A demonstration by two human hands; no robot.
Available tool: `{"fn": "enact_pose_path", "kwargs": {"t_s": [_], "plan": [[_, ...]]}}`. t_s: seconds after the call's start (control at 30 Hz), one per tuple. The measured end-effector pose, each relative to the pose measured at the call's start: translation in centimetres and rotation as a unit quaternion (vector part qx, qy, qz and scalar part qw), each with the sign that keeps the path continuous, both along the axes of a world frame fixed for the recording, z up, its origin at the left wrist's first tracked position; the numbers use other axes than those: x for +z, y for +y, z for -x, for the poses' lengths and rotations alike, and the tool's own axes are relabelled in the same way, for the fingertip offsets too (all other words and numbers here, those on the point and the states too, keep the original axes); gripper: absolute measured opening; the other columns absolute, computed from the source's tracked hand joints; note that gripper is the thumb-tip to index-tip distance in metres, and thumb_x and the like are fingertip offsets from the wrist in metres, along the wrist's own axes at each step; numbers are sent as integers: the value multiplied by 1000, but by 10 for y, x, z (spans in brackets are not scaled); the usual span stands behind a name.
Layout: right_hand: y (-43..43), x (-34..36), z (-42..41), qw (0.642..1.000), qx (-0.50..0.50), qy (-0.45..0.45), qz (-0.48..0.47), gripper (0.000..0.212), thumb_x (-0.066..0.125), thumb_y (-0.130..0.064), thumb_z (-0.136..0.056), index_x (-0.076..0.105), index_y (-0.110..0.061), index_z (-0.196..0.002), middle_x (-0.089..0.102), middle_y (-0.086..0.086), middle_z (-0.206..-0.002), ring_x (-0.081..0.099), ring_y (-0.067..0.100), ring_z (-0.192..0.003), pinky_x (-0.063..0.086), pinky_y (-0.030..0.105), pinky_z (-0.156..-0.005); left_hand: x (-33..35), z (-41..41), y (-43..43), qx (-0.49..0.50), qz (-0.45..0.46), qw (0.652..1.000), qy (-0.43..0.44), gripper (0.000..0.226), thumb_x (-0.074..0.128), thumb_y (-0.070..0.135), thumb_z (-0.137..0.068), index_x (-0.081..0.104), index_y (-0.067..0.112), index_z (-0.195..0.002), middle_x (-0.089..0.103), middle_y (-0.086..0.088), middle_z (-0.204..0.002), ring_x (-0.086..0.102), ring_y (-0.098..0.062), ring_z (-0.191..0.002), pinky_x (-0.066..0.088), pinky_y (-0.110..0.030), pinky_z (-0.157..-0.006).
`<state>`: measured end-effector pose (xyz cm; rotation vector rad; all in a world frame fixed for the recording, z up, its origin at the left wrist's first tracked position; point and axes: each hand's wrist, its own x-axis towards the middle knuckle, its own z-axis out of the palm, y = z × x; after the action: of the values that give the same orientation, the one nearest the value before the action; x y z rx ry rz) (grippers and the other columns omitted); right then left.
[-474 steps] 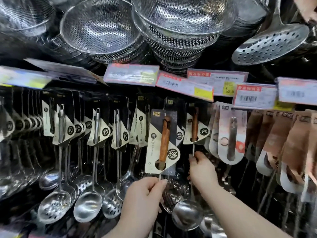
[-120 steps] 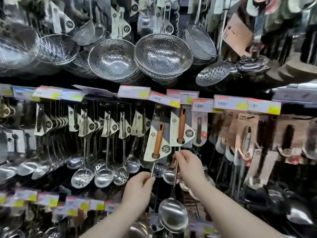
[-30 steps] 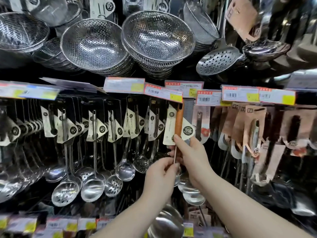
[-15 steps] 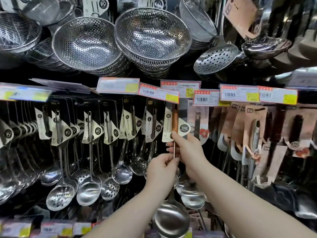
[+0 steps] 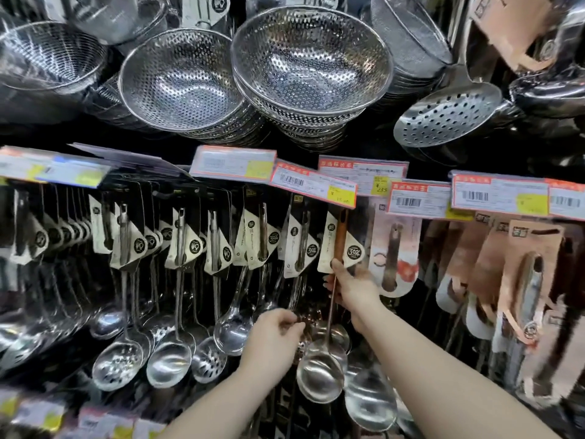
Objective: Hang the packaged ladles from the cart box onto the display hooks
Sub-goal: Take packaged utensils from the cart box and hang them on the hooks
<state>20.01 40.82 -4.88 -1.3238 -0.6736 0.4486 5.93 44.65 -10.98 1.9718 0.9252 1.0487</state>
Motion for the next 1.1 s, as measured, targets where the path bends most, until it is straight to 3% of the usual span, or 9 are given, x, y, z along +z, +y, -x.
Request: {"fn": "enact_pose_path", "kwargs": {"t_s": [0.17,0.27,0.33,0.43,0.5,0.57,0.7,0.9,1.1], "plan": [[22,-1,-16,1000,-26,17,6,21,56,-25,-91,57,-7,-101,61,2,-69,57,12,-61,48,22,-61,1,3,7,20,-50,998,21,19,60,30,-85,66,20,-100,60,6,-103,54,-5,-90,36,-15,-78],[30,-4,-23,999,-51,1,18,24,57,-27,-91,57,-6,-102,61,0,-67,57,11,-57,44,20,-56,0,7,6,19,-71,997,29,17,60,31,-85,66,22,-99,58,9,-98,51,5,-80,36,-3,-66],[32,-6,-26,998,-57,0,34,27,57,-31,-90,58,-7,-103,63,1,-69,59,13,-60,48,25,-63,0,12,4,19,-76,996,39,16,60,33,-85,66,24,-97,57,8,-100,49,7,-77,35,-4,-64],[26,-10,-20,992,-64,-28,103,41,58,-37,-88,58,-2,-110,67,13,-91,63,29,-82,49,42,-85,-1,25,1,25,-65,996,52,19,61,35,-84,66,24,-99,59,6,-104,54,-3,-84,42,-19,-81],[17,-16,-9,981,-81,-75,162,53,59,-37,-87,50,1,-123,61,21,-118,58,36,-107,46,42,-95,0,36,-4,31,-61,995,71,22,61,38,-83,65,25,-100,59,6,-103,55,-9,-89,45,-25,-84],[2,-21,8,965,-90,-134,206,59,62,-35,-85,43,0,-128,55,21,-126,54,37,-113,46,39,-95,-1,47,-9,31,-62,993,93,26,60,40,-83,64,24,-103,60,3,-105,57,-13,-94,44,-26,-83],[-41,-27,41,914,-57,-296,273,50,60,-32,-86,48,-9,-129,56,15,-127,58,31,-109,46,29,-86,-7,65,-24,4,-85,983,160,38,56,44,-84,57,23,-115,54,0,-119,54,-17,-110,43,-29,-94],[-126,-39,64,739,-48,-521,424,40,51,-43,-86,54,-18,-116,54,8,-121,53,31,-112,46,40,-88,-23,64,-66,-38,-158,946,282,51,51,50,-85,47,23,-128,47,0,-129,47,-22,-119,44,-38,-96],[-189,-59,59,701,-57,-532,472,44,48,-43,-89,47,-21,-127,52,6,-129,50,28,-119,44,41,-94,-36,63,-112,-79,-192,935,287,52,52,52,-83,47,24,-125,47,2,-128,48,-22,-118,44,-39,-95]]}}
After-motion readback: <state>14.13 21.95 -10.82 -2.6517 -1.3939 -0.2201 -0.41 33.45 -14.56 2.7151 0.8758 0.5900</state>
